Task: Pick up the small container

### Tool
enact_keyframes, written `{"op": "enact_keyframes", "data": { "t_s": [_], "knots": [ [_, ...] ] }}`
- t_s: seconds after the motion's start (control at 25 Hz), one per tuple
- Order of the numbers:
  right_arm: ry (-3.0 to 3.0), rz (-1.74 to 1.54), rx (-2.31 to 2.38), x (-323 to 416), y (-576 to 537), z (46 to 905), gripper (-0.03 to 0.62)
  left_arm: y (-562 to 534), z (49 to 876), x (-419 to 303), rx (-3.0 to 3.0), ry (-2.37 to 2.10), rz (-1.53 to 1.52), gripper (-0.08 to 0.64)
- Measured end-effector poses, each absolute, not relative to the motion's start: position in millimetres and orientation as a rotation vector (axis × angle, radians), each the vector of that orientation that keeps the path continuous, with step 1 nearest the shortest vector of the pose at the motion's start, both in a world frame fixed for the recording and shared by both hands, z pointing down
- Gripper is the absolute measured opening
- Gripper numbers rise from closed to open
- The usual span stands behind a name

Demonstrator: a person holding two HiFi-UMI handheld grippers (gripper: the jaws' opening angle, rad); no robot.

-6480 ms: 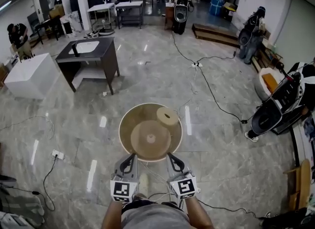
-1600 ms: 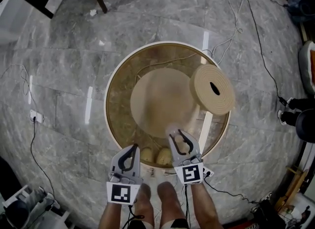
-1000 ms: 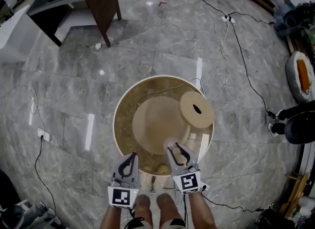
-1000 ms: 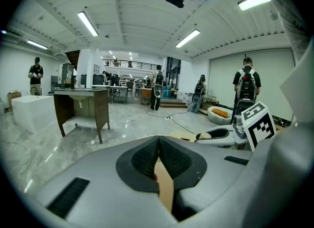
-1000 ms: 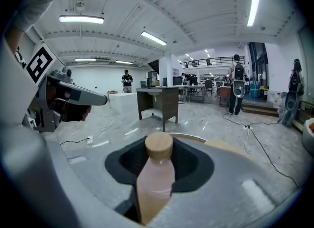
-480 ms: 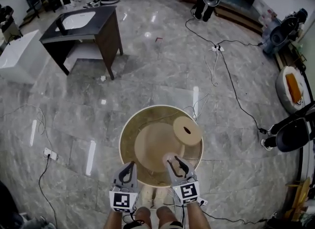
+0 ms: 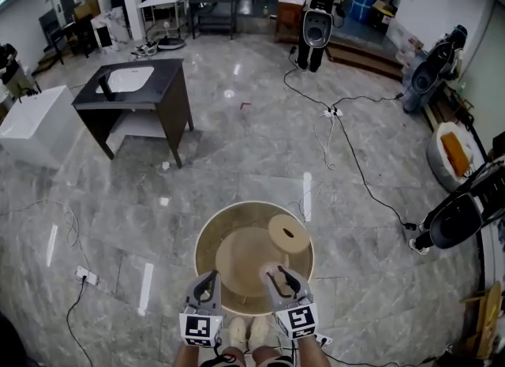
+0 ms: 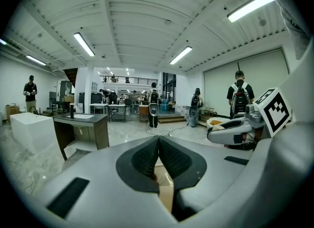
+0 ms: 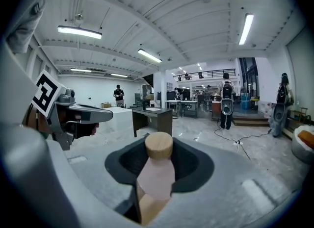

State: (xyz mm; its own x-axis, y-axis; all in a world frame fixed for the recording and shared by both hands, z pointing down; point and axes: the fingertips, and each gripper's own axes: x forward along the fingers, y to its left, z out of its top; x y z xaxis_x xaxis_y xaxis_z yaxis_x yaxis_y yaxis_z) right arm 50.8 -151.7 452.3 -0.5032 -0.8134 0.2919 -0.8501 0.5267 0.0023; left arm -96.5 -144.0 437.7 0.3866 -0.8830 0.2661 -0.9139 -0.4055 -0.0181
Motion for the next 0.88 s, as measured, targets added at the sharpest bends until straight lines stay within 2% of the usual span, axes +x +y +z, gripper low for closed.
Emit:
{"op": "enact_keyframes", "data": {
  "t_s": [0.28,0.88],
  "knots": [
    [-2.522,0.159,1.429,52.7,-110.9,395.9,0.132,-102.8,393.1,-89.5,2.564,-1.598,0.353,0.018],
    [-2.509,0.087,1.461,73.5,-31.6,352.4,0.132,-32.8,349.8,-78.1,2.621,-1.595,0.331,0.018]
  ]
}}
